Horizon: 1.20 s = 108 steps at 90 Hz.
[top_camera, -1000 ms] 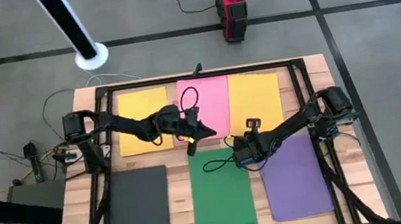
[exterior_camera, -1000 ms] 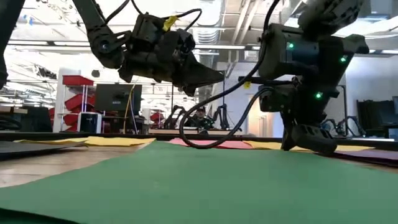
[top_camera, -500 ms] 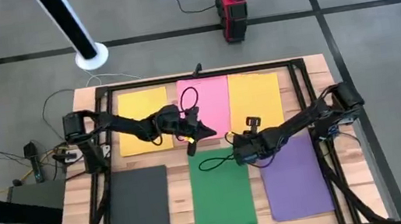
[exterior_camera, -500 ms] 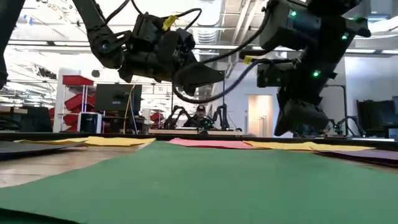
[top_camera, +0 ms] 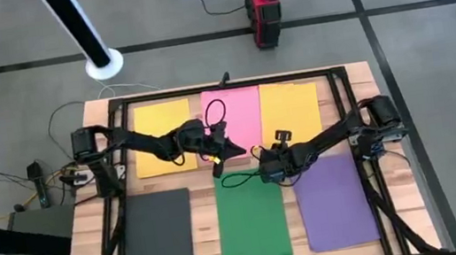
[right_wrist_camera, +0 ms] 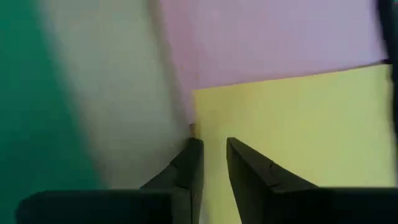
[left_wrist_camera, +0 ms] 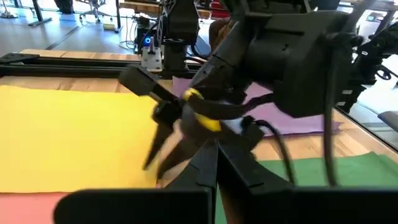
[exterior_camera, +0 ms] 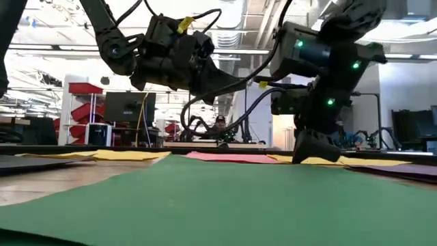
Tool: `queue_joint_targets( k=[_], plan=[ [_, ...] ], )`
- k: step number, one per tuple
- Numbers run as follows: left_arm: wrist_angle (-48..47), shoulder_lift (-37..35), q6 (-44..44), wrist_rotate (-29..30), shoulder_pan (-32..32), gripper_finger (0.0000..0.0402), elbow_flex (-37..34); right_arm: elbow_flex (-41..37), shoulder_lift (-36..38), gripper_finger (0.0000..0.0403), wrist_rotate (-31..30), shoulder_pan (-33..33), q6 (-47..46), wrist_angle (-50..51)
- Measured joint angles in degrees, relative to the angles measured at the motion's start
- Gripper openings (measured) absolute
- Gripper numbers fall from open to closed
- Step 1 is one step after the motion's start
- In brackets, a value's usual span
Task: Organize paper
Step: Stack the right yellow colored paper on top of the left yellow colored paper
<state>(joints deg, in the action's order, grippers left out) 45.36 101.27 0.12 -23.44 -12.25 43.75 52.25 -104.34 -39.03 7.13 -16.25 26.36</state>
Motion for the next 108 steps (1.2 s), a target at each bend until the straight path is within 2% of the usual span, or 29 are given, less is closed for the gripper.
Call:
queue_joint_targets(
  k=[10,24,57,66,75,82,108],
  plan=[
    [-0.1,0.0,0.1,0.0,0.0,0.0,0.0,0.0,0.0,0.0057,2.1,-1.4,0.4,-0.2],
    [-0.1,0.0,0.3,0.0,0.0,0.0,0.0,0.0,0.0,0.0008,1.6,-1.0,3.2,0.0],
    [-0.1,0.0,2.6,0.0,0.0,0.0,0.0,3.6,0.1,0.0001,1.3,3.1,0.7,6.7],
    [-1.6,0.0,7.1,2.8,0.0,0.0,0.0,5.5,0.1,0.0,0.3,4.2,-0.7,10.4],
    [-5.6,0.0,15.1,8.6,0.0,0.0,0.0,7.2,0.2,0.0,0.0,4.7,-2.7,14.6],
    [-8.4,0.0,21.2,10.9,-0.1,0.0007,0.0,8.3,0.2,0.0,-0.2,4.8,-3.8,16.8],
    [-10.0,0.0,29.9,12.2,0.0,0.0083,0.9,12.9,0.2,0.0,0.2,4.8,-4.3,19.5]
  ],
)
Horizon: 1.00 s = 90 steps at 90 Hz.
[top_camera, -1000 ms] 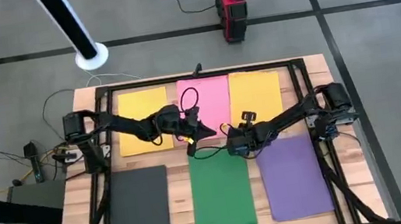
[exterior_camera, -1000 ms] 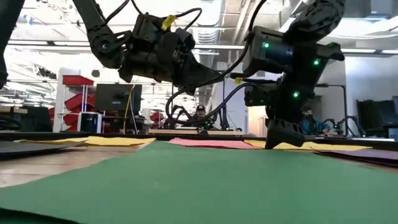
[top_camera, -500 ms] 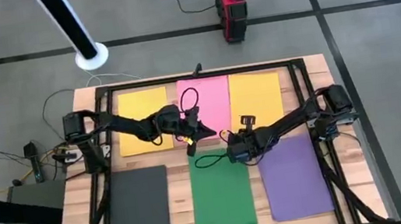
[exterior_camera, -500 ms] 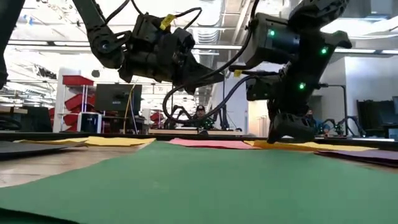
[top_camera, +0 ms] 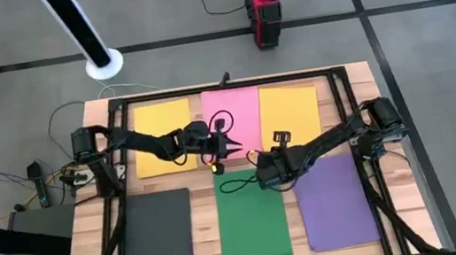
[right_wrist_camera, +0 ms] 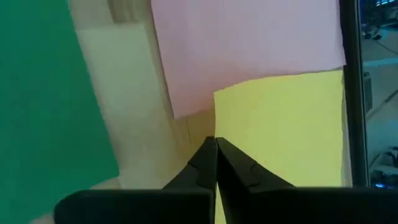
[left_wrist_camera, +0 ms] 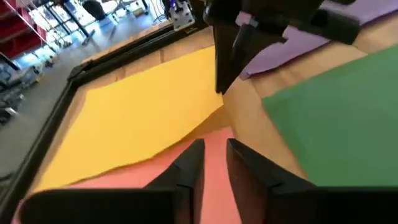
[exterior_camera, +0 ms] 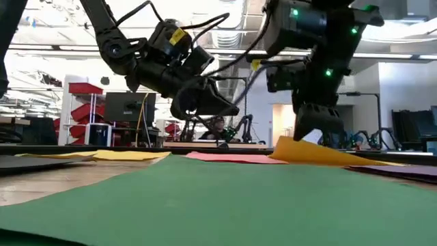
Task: Organize paper
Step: Stack the right yellow colored paper on top of the left yellow colored paper
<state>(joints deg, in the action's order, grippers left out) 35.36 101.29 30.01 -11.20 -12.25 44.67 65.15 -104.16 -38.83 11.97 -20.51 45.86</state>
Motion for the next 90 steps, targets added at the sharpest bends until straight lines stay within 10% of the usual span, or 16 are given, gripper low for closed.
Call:
queue_joint_targets(
  k=[90],
  plan=[
    [-11.6,0.0,10.9,3.4,2.6,0.0128,8.4,3.2,6.1,0.0,2.9,-1.0,5.6,-6.3]
  ],
)
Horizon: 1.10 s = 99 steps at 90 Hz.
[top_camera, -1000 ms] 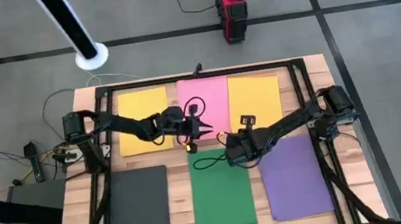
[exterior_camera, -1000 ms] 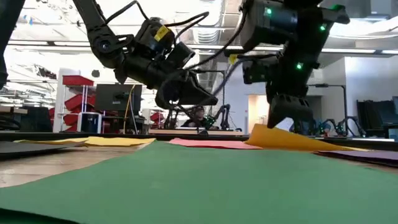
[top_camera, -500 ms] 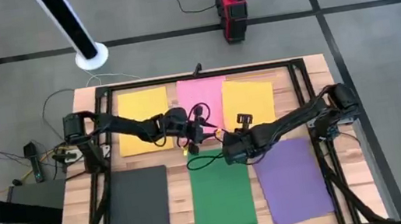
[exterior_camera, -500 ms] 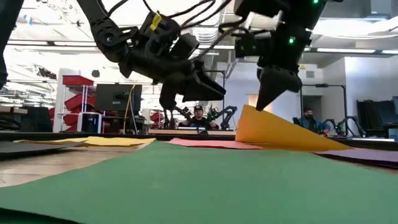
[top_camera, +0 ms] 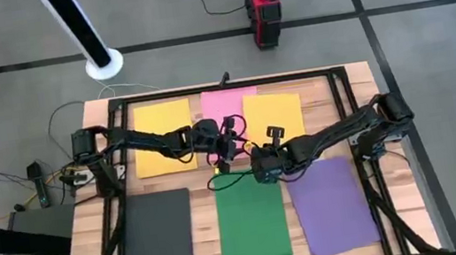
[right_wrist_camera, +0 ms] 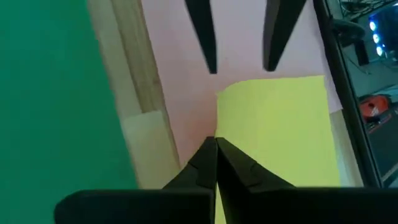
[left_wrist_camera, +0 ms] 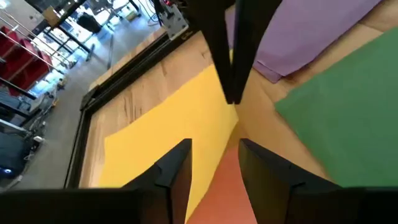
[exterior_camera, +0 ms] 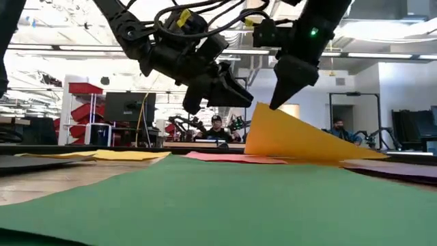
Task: Organize paper
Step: Stack the right yellow colored paper on top of the left yellow colored paper
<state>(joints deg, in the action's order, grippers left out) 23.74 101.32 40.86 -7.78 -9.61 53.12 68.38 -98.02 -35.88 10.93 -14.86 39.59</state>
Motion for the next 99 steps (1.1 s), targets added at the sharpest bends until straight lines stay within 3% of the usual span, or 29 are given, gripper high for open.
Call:
queue_joint_targets(
  k=[56,68,83,99],
  plan=[
    [-0.1,0.0,-2.9,0.2,-0.1,0.0119,0.0,1.9,0.0,0.0,0.2,-0.6,1.9,-2.7],
    [-0.2,0.0,-3.3,0.3,-0.1,0.009,0.0,1.9,0.0,0.0,0.2,-0.6,1.9,-2.6],
    [-0.4,0.0,-1.8,1.4,0.0,0.0011,0.0,1.9,0.0,0.0,0.2,-0.6,1.9,-2.8],
    [-0.5,0.0,0.4,2.0,0.0,0.0001,0.0,1.9,0.0,0.0,0.1,-0.6,1.9,-2.9]
  ],
)
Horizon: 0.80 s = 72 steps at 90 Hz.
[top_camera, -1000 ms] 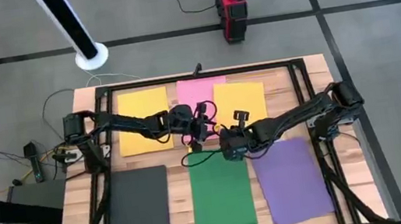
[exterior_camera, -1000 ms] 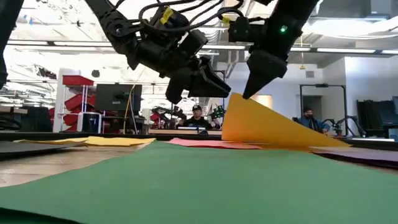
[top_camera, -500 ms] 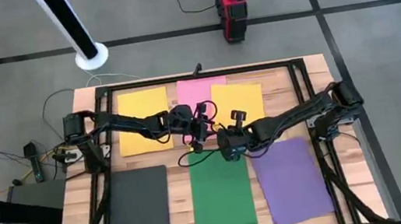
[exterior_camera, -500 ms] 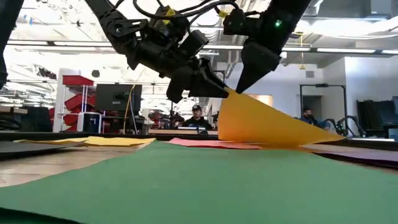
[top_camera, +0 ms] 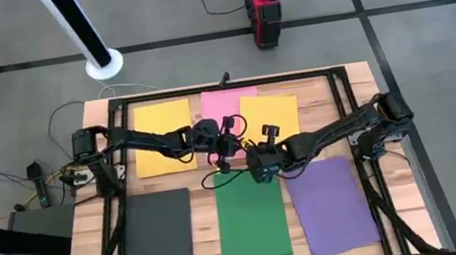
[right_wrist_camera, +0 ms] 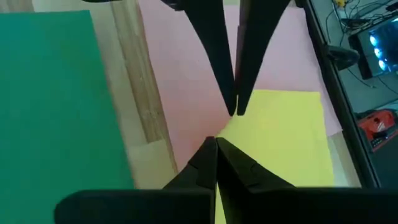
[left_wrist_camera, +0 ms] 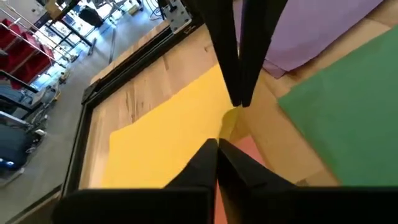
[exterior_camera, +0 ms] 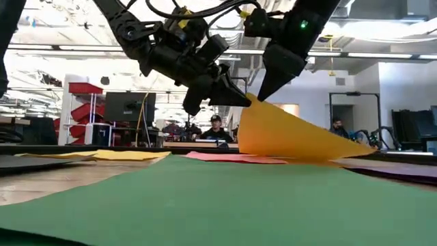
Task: Organize paper
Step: Stack the right yellow colored paper on top of the left yellow colored paper
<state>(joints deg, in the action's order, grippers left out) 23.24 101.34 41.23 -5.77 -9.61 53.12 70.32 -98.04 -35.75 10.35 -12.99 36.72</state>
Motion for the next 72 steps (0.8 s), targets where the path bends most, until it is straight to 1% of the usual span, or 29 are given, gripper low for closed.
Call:
queue_joint_targets(
  k=[11,23,34,44,57,72],
  plan=[
    [-2.1,-0.1,3.7,2.0,0.1,0.0001,0.0,0.0,0.0,0.0007,0.0,0.0,-0.4,-0.3],
    [-8.1,-1.1,6.8,4.8,0.6,0.0001,0.0,1.2,0.0,0.0029,0.0,0.9,-0.2,1.5],
    [-14.6,-3.5,7.2,7.3,1.7,0.0,0.0,2.9,0.0,0.0052,-0.2,1.7,-0.1,3.7],
    [-21.0,-7.0,7.7,8.8,2.5,0.0,0.0,4.0,0.0,0.006,-0.3,2.1,-0.3,6.5],
    [-31.9,-13.1,7.7,10.7,4.0,0.0,0.0,4.1,0.0,0.0061,-0.4,2.1,-0.5,8.2],
    [-44.3,-20.3,5.3,16.4,6.0,0.0,0.0,4.1,0.0,0.0061,-0.4,2.1,-0.5,8.6]
  ],
)
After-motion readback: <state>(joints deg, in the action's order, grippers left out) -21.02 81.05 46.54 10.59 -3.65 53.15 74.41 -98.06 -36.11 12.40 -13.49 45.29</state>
